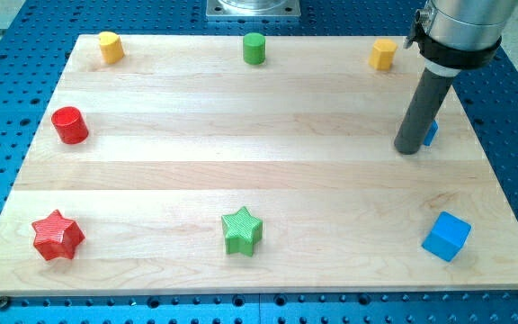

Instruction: Place the green star to the bottom center of the board

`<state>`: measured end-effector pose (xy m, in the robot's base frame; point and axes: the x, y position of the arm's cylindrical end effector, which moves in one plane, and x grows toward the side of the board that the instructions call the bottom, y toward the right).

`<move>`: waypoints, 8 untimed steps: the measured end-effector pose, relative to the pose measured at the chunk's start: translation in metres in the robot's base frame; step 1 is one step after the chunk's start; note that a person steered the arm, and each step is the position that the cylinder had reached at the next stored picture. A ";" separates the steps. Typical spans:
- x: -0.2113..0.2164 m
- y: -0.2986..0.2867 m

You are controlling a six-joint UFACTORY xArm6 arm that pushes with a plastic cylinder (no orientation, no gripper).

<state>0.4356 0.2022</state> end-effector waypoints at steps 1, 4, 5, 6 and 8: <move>-0.005 -0.001; 0.008 -0.160; 0.037 -0.258; 0.112 -0.260; 0.179 -0.256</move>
<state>0.6141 -0.0534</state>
